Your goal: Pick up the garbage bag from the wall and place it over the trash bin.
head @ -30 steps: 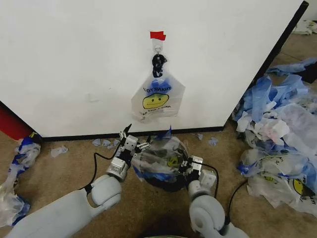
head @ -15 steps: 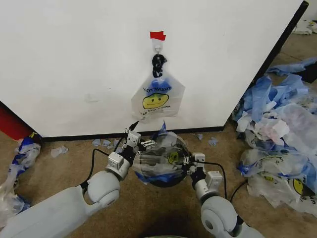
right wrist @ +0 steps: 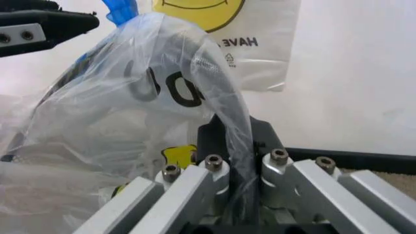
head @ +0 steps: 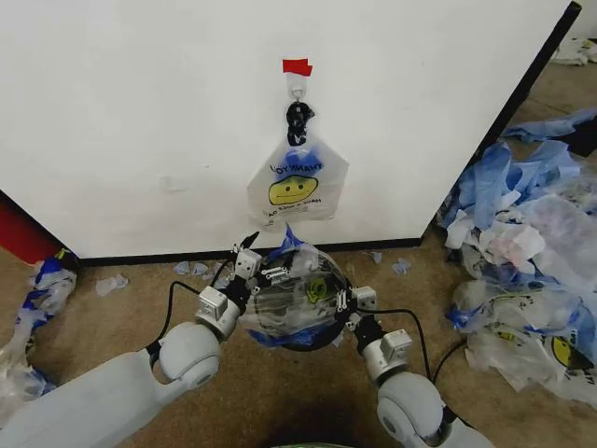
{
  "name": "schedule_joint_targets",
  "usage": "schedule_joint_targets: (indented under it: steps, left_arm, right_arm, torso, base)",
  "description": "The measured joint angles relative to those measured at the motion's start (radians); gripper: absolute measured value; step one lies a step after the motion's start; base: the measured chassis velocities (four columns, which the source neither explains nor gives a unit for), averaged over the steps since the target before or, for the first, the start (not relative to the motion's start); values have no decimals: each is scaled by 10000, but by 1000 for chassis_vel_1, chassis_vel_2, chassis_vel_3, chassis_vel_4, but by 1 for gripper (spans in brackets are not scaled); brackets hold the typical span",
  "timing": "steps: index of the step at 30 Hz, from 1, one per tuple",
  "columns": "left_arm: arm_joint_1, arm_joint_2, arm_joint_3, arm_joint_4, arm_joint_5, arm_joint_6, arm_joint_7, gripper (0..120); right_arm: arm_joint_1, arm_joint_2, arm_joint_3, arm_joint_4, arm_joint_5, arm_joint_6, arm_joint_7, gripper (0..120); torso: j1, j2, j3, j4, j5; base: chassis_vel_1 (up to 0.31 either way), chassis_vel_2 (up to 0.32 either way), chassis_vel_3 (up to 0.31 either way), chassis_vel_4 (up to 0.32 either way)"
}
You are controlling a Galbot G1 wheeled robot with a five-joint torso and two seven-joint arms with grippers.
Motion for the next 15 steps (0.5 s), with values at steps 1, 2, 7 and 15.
schedule_joint_targets:
  steps: [1,2,7,15]
  left_arm:
    - [0,0,0,0,0,0,0,100]
    - [0,3,0,17,0,-13,9,100]
    - [-37,4,3,-36,-103,-29,29,100]
    - [-173,157,24,-263,-603,74,33,100]
  right_arm:
    - [0,0,0,0,0,0,0,0]
    - [-5,7,-4,-9,-30,7,0,0]
    - [-25,8,13,-239,-702,372,-241,0]
    - [-20,58,3,-388,-1166,696,-472,0]
  torso:
    - [0,0,0,0,0]
    - [0,0,0,0,-1]
    - [0,0,0,0,-3]
    - [0,0,0,-1,-3]
  base:
    - [0,0,0,0]
    - [0,0,0,0]
    - [0,0,0,0]
    - [0,0,0,0]
